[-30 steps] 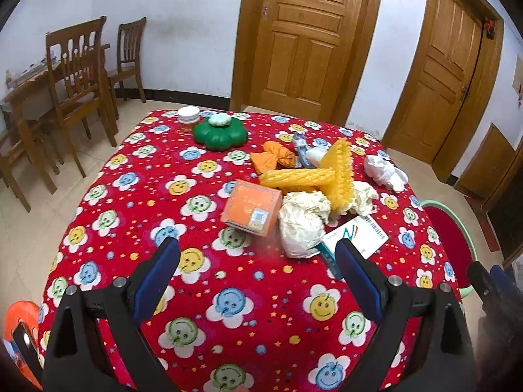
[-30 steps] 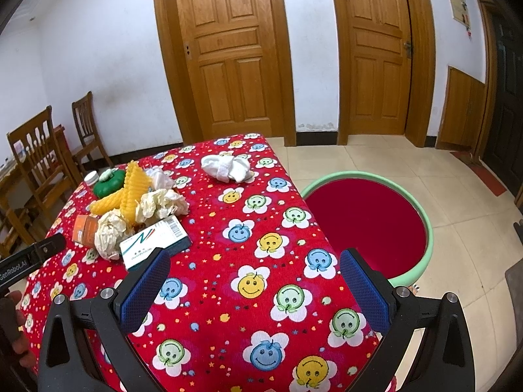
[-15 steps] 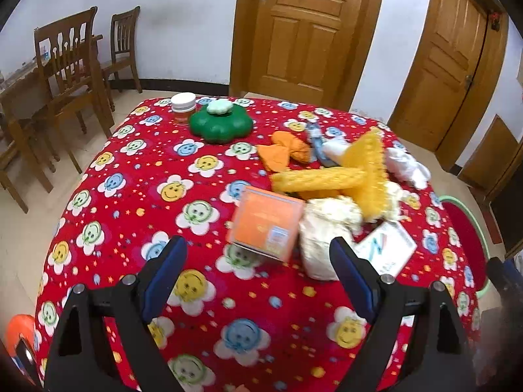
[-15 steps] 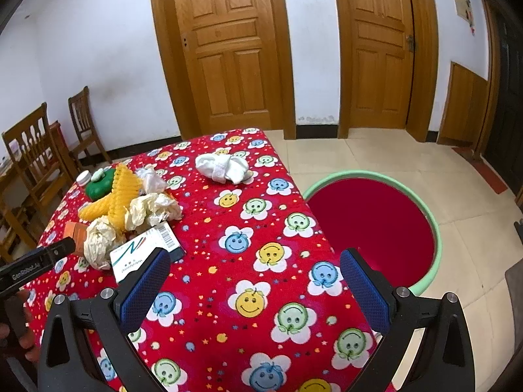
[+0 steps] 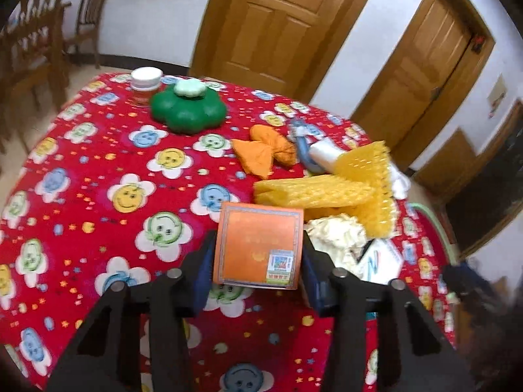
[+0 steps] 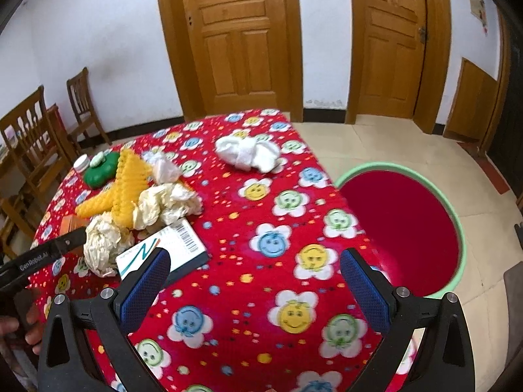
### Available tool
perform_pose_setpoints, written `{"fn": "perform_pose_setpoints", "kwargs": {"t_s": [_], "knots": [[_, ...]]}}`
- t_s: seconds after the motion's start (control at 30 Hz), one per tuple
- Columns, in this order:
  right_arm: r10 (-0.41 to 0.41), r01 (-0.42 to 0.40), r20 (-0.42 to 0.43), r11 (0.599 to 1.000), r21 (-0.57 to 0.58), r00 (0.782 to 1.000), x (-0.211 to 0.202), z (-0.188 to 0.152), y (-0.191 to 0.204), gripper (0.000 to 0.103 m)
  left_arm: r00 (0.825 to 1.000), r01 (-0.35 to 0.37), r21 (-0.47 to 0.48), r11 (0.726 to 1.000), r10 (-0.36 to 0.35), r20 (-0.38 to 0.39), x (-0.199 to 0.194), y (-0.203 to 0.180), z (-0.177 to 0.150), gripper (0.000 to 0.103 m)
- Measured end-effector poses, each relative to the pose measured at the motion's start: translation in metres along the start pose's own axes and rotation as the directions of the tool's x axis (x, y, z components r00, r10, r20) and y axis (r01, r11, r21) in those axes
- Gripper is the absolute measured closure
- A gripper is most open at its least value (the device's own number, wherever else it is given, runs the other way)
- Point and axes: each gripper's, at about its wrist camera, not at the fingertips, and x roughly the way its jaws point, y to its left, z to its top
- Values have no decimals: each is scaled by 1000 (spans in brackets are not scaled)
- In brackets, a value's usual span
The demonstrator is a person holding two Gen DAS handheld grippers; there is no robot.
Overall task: Collect trash
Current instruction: 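Grasp the orange box with the left tool while the right grasps the white box, then drop the white box into the red bin with the right tool while the left drops the orange box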
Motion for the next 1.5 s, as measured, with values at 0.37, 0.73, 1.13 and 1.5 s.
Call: {"fn": "perform_pose_setpoints", "kwargs": {"t_s": [0.37, 0.73, 1.13, 1.5], "knots": [[108, -113, -95, 992, -51, 990, 28, -1, 43, 0, 998, 41, -46, 998, -39, 39, -13, 17, 5, 56], [174, -210, -184, 957, -199, 967, 54, -3, 71, 0, 998, -20, -64, 998, 24, 65, -39, 18, -4, 56], [181, -232, -196, 931, -281, 964, 57, -11, 76, 10, 994, -80, -51, 995, 84, 72, -59, 2, -15, 56], [229, -246, -114, 954, -172, 967, 16, -6, 32, 10, 998, -29, 15, 999, 28, 57, -67, -40, -17, 56]]}}
